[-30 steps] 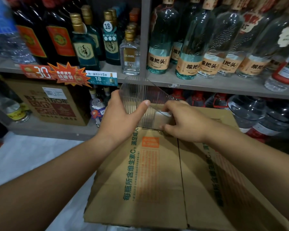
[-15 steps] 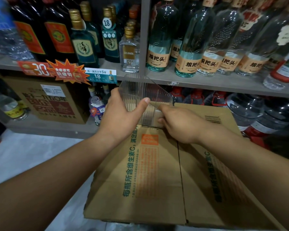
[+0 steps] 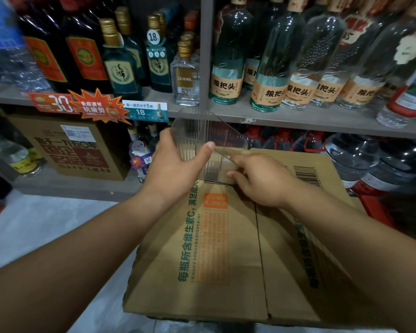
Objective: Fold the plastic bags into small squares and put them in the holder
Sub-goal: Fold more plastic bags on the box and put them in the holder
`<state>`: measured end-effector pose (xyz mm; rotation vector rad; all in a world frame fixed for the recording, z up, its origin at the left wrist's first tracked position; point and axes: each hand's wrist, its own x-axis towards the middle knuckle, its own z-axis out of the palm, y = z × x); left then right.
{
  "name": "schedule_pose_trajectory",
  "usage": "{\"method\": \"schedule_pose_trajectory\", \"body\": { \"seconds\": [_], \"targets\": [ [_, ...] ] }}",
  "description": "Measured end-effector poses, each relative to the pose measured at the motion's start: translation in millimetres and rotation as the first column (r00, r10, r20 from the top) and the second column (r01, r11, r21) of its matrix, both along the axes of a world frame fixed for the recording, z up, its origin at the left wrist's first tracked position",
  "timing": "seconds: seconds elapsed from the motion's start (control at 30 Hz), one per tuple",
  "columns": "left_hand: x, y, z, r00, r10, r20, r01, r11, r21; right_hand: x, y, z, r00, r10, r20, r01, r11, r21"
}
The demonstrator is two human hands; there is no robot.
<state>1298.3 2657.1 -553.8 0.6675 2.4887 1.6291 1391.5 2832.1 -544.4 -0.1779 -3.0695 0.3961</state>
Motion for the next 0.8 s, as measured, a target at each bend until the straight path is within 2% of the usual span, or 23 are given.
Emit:
{"method": "schedule_pose_trajectory", "body": {
  "seconds": [0.23,0.4,0.5,0.6,0.7,0.8],
  "targets": [
    [-1,-6,1,0.997,-0.017,0.076,0.015,0.999,0.032,2,-4,8,0.999,-0.028,-0.026,0.031,0.994,0.105],
    [2,-13,2,0.999,0.004,0.050,-0.003,1.000,-0.023,7,-6,7,0.999,-0.021,-0.031,0.026,0.985,0.172],
    [8,-25,5,0.999,0.020,0.047,-0.017,0.998,-0.066,14,-8,9,1.000,-0.002,-0.005,0.002,0.995,0.100],
    [21,-44,15,0.998,0.040,0.053,-0.033,0.991,-0.128,32,-11,19,0.994,-0.047,-0.098,0.048,0.999,0.008],
    [46,-67,22,0.999,0.023,-0.037,-0.030,0.982,-0.187,67,-19,28,0.971,-0.097,-0.219,0.103,0.995,0.016],
    [95,-96,19,0.977,-0.160,-0.138,0.129,0.969,-0.209,122,-42,26,0.969,-0.073,-0.238,0.056,0.995,-0.078]
  ]
}}
